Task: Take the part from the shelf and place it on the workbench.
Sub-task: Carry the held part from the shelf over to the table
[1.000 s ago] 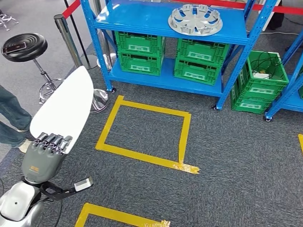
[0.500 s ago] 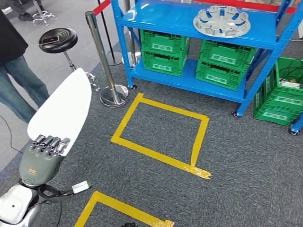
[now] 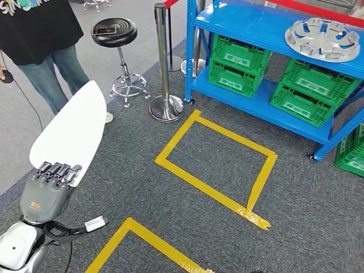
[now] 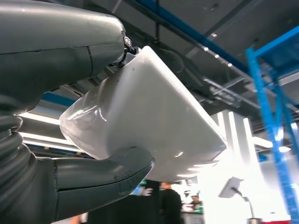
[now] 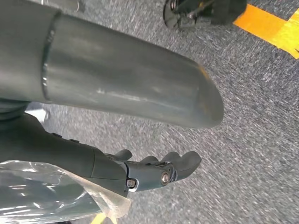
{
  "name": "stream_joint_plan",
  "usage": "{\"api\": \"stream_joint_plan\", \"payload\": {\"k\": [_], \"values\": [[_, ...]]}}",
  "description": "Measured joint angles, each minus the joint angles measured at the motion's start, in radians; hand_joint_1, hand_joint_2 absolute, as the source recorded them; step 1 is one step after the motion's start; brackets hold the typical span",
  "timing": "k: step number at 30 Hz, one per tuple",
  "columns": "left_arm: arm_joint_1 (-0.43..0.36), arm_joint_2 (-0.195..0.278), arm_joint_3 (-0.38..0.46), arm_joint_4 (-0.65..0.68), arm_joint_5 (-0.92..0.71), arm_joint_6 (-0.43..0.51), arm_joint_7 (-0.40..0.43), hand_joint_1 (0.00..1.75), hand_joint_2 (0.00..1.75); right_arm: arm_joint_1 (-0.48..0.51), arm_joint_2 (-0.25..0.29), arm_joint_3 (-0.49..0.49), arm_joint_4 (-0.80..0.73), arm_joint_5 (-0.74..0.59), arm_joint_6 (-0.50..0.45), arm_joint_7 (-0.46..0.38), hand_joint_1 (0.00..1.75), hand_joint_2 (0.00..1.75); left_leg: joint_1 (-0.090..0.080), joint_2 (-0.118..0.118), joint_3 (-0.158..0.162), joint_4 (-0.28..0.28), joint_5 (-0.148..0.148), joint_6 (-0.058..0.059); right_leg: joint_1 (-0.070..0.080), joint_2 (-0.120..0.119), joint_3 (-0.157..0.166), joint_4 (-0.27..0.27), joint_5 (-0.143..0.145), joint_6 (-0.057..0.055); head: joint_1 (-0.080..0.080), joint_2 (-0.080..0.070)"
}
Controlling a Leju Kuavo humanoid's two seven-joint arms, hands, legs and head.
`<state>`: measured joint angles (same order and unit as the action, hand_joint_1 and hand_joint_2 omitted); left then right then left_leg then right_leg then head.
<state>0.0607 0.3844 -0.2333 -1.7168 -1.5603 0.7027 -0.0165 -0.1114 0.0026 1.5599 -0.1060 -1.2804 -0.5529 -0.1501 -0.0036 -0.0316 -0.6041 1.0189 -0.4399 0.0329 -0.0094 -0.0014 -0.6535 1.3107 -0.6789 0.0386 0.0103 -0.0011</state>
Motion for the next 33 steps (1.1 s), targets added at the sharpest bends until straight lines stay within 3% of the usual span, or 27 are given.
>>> {"api": "stream_joint_plan", "payload": {"k": [1,2,4,6,8,9,11,13,15,16,18,20,21,22,24,26,28,30,31,33], "values": [[0.006,0.002,0.005,-0.002,0.004,0.0,0.0,1.75,1.75,0.0,0.002,0.0,0.0,0.007,-0.005,0.002,0.0,0.0,-0.001,-0.014,0.001,0.0,0.0,0.0,0.001,0.002,0.0,-0.014,0.023,-0.003,0.0,0.0],[0.012,0.004,0.013,-0.005,0.01,0.0,-0.002,1.75,1.75,-0.001,0.004,0.0,0.0,0.015,-0.012,0.005,0.0,0.0,-0.003,-0.028,0.002,0.001,0.001,0.0,0.001,0.009,0.02,-0.067,0.063,-0.008,0.0,0.0],[0.022,0.008,0.037,-0.011,0.027,0.0,-0.014,1.75,1.75,-0.004,0.01,0.0,0.0,0.033,-0.024,0.012,0.0,0.0,-0.003,-0.054,0.001,0.003,0.002,-0.003,0.0,0.056,0.078,-0.21,0.137,-0.022,0.0,0.0],[0.028,0.011,0.067,-0.015,0.047,0.0,-0.039,1.75,1.75,-0.009,0.017,0.0,-0.001,0.048,-0.035,0.021,0.0,0.0,-0.001,-0.079,-0.007,0.006,0.006,-0.013,0.0,0.091,0.114,-0.286,0.161,-0.028,-0.001,0.0],[0.036,0.011,0.098,-0.017,0.069,0.0,-0.079,1.75,1.75,-0.014,0.029,0.0,-0.001,0.061,-0.041,0.035,0.0,0.0,0.005,-0.104,-0.015,0.005,0.014,-0.027,0.002,0.075,0.122,-0.296,0.162,-0.03,-0.001,0.0],[0.04,0.01,0.119,-0.017,0.083,0.0,-0.109,1.75,1.75,-0.017,0.035,0.0,-0.002,0.068,-0.044,0.044,0.0,0.0,0.006,-0.102,-0.019,0.009,0.013,-0.033,0.001,0.062,0.125,-0.301,0.166,-0.034,-0.002,0.0],[0.036,0.005,0.166,-0.017,0.11,0.0,-0.175,1.75,1.75,-0.026,0.046,0.0,-0.004,0.079,-0.051,0.062,0.0,0.0,0.005,-0.054,-0.043,0.059,-0.018,-0.045,-0.001,0.032,0.131,-0.312,0.172,-0.043,-0.008,0.0],[0.024,-0.007,0.209,-0.012,0.13,0.0,-0.239,1.75,1.75,-0.032,0.053,0.0,-0.004,0.085,-0.055,0.074,0.0,0.0,0.009,0.004,-0.097,0.179,-0.079,-0.058,0.0,0.001,0.133,-0.314,0.173,-0.048,-0.014,0.0],[0.018,-0.03,0.247,-0.004,0.143,-0.001,-0.31,1.75,1.75,-0.034,0.055,0.0,-0.005,0.086,-0.055,0.079,0.0,0.0,0.017,0.019,-0.14,0.274,-0.108,-0.068,0.001,-0.031,0.133,-0.313,0.171,-0.047,-0.015,0.0],[0.018,-0.043,0.266,-0.001,0.147,-0.001,-0.342,1.75,1.75,-0.035,0.055,0.0,-0.006,0.086,-0.056,0.077,0.0,0.0,0.021,0.022,-0.138,0.274,-0.097,-0.071,0.0,-0.045,0.133,-0.313,0.169,-0.045,-0.015,0.0],[0.02,-0.064,0.298,0.002,0.153,-0.001,-0.389,1.75,1.75,-0.037,0.055,0.0,-0.007,0.084,-0.055,0.071,0.0,0.0,0.027,0.045,-0.08,0.164,-0.034,-0.075,0.001,-0.07,0.139,-0.312,0.164,-0.039,-0.015,0.0],[0.019,-0.089,0.325,0.003,0.156,-0.001,-0.421,1.75,1.75,-0.037,0.054,0.0,-0.008,0.079,-0.054,0.056,0.0,0.0,0.02,0.09,-0.017,0.044,0.002,-0.067,0.006,-0.09,0.145,-0.312,0.156,-0.03,-0.016,0.0],[0.019,-0.103,0.335,0.004,0.157,-0.001,-0.435,1.75,1.75,-0.037,0.053,0.0,-0.008,0.076,-0.051,0.047,0.0,0.0,0.015,0.102,-0.004,0.015,0.004,-0.058,0.009,-0.1,0.147,-0.312,0.153,-0.024,-0.016,0.0],[0.02,-0.117,0.343,0.004,0.156,-0.001,-0.446,1.75,1.75,-0.036,0.052,0.0,-0.008,0.073,-0.048,0.038,0.0,0.0,0.009,0.102,-0.003,0.009,-0.002,-0.048,0.011,-0.109,0.149,-0.313,0.151,-0.019,-0.015,0.0],[0.026,-0.138,0.351,0.004,0.152,0.0,-0.455,1.75,1.75,-0.036,0.05,0.0,-0.008,0.069,-0.042,0.027,0.0,0.0,0.009,0.079,-0.006,0.006,0.0,-0.031,0.008,-0.118,0.153,-0.313,0.144,-0.007,-0.014,0.0],[0.026,-0.153,0.353,0.003,0.145,0.0,-0.451,1.75,1.75,-0.033,0.045,0.0,-0.008,0.064,-0.037,0.02,0.0,0.0,0.011,0.058,-0.005,0.0,0.004,-0.015,0.003,-0.073,0.133,-0.268,0.111,0.002,-0.012,0.0],[0.024,-0.166,0.349,0.003,0.138,0.0,-0.44,1.75,1.75,-0.024,0.039,0.0,-0.008,0.06,-0.031,0.015,0.0,0.0,0.01,0.035,-0.007,-0.001,0.005,-0.004,0.002,-0.015,0.068,-0.138,0.047,0.001,-0.01,0.0],[0.025,-0.177,0.342,0.004,0.134,0.0,-0.433,1.75,1.75,-0.013,0.036,0.0,-0.008,0.059,-0.027,0.014,0.0,0.0,0.006,0.008,-0.008,-0.001,0.005,0.0,0.002,0.0,0.001,-0.016,0.01,-0.002,-0.01,0.0],[0.026,-0.181,0.34,0.005,0.133,0.0,-0.431,1.75,1.75,-0.009,0.034,0.0,-0.008,0.058,-0.026,0.014,0.0,0.0,0.004,-0.007,-0.008,0.0,0.005,0.001,0.003,0.002,-0.01,-0.008,0.023,-0.005,-0.01,0.0],[0.026,-0.187,0.338,0.005,0.132,0.0,-0.429,1.75,1.75,-0.005,0.03,0.0,-0.008,0.058,-0.026,0.013,0.0,0.0,0.002,-0.036,-0.006,0.001,0.006,0.0,0.004,0.013,0.022,-0.104,0.097,-0.014,-0.01,0.0]]}}
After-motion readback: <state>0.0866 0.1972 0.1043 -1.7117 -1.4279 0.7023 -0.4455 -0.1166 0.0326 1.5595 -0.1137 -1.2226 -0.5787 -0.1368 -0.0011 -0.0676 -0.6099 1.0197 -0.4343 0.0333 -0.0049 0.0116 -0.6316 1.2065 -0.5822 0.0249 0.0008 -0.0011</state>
